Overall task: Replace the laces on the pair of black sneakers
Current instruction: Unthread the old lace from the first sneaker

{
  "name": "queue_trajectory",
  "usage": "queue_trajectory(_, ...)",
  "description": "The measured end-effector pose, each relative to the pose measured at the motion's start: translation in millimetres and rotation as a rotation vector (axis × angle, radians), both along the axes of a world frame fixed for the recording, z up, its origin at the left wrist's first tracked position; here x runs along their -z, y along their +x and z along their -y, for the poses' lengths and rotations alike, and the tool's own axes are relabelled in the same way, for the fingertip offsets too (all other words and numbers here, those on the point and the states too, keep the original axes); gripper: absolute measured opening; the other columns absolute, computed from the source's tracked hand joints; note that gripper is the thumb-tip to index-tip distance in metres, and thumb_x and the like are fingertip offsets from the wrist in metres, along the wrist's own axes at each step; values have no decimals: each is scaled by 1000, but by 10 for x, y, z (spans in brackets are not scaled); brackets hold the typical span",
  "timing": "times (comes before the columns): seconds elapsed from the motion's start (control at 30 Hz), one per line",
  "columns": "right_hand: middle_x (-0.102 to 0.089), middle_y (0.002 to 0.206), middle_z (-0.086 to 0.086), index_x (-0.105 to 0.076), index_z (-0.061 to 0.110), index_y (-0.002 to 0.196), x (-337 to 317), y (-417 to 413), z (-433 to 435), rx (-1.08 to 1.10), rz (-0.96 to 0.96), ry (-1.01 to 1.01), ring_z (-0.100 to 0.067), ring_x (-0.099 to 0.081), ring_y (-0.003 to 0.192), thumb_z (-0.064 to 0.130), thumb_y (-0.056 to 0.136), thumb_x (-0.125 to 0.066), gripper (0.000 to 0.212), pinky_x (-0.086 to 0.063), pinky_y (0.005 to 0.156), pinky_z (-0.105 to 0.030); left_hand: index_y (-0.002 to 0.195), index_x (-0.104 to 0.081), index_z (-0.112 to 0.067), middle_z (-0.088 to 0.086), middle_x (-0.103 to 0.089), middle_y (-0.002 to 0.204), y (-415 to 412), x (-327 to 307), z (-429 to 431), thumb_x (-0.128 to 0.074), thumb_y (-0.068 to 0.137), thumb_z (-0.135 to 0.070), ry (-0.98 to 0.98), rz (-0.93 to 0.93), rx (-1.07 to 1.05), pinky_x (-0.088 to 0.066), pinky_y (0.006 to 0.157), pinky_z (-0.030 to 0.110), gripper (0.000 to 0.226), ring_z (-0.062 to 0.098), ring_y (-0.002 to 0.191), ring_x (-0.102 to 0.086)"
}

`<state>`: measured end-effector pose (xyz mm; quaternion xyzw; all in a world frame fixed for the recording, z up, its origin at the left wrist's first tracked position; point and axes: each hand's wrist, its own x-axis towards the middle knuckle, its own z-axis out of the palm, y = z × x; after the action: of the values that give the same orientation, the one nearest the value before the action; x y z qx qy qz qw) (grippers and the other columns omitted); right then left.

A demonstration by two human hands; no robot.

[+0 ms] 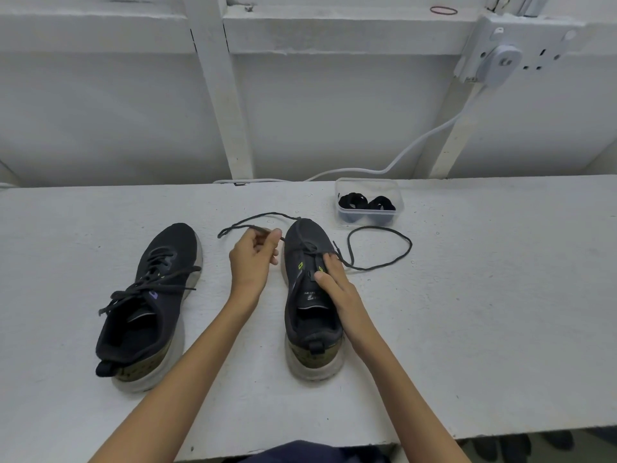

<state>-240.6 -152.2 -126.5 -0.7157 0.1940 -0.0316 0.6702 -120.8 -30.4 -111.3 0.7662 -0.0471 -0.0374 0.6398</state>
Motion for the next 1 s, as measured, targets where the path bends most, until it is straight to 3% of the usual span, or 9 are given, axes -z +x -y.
queue_trajectory(0.1, -34, 154, 17, -42, 27, 147, -39, 5, 6, 39, 38, 53, 2, -25, 143, 36, 99, -51, 50, -20, 121, -29, 74, -62, -13, -1, -63, 66, -50, 24, -36, -65, 89, -44, 31, -104, -8, -55, 71, 36, 35, 9, 54, -57)
queue_trajectory(0.17, -60, 128, 14, -62, 24, 123, -84, 52, 38, 102, 39, 36, 0, -48, 126, 33, 101, -47, 28, -37, 108, -26, 73, -63, -13, -1, -65, 71, -147, 22, -36, -56, 94, -46, -29, -187, -14, -54, 76, 34, 40, 9, 61, -60)
queue_trajectory(0.27, -60, 112, 16, -68, 33, 111, -52, 161, 136, 165, 55, -184, 1, -56, 111, 37, 99, -53, 20, -40, 92, -11, 98, -64, -20, -8, -66, 98, -361, 19, 7, -51, 97, -41, -80, -163, 45, -50, 86, 24, 25, 11, 95, -64)
queue_trajectory(0.37, -64, 108, 7, -73, 21, 113, -22, 286, 211, 197, 75, -439, -7, -59, 102, 30, 91, -67, 25, -47, 91, -26, 123, -58, -22, -8, -64, 120, -521, 59, 66, -53, 98, -37, -132, -82, 265, -46, 99, 24, 30, 10, 116, -58)
queue_trajectory(0.43, -68, 101, 4, -77, 18, 102, -42, 368, 240, 199, 85, -618, -12, -62, 96, 28, 88, -70, 18, -50, 83, -32, 140, -45, -31, -9, -51, 142, -567, 144, 88, -54, 92, -47, -86, -41, 410, -37, 112, 33, 51, 7, 134, -45)
queue_trajectory(0.53, -69, 97, 1, -76, 16, 94, -100, 452, 266, 88, 64, -846, -17, -60, 92, 25, 90, -65, 15, -44, 72, -31, 147, -29, -42, -13, -23, 159, -578, 194, 85, -54, 80, -65, 19, -71, 418, -24, 121, 38, 75, 4, 146, -21)
queue_trajectory(0.8, -56, 73, -2, -52, 10, 101, -214, 629, 238, 43, -15, -1174, -29, -55, 67, 30, 102, -39, 23, -29, 57, -33, 153, -18, -31, -11, -10, 163, -604, 105, 101, -58, 85, -57, 108, -100, 414, -18, 122, 33, 82, 0, 147, -12)
queue_trajectory(0.9, -68, 84, 0, -59, 17, 102, -230, 629, 326, 6, 6, -1068, -24, -62, 79, 33, 99, -48, 20, -41, 63, -34, 154, -18, -29, -12, -11, 162, -604, 103, 84, -58, 85, -59, 114, -100, 415, -19, 122, 34, 85, 0, 147, -13)
queue_trajectory(1.0, -72, 83, 7, -70, 22, 86, -250, 570, 545, -9, 2, -638, -12, -66, 82, 33, 86, -70, 11, -53, 78, -35, 154, -17, -26, -12, -12, 162, -610, 94, 74, -58, 82, -65, 115, -126, 406, -18, 122, 33, 92, 1, 147, -13)
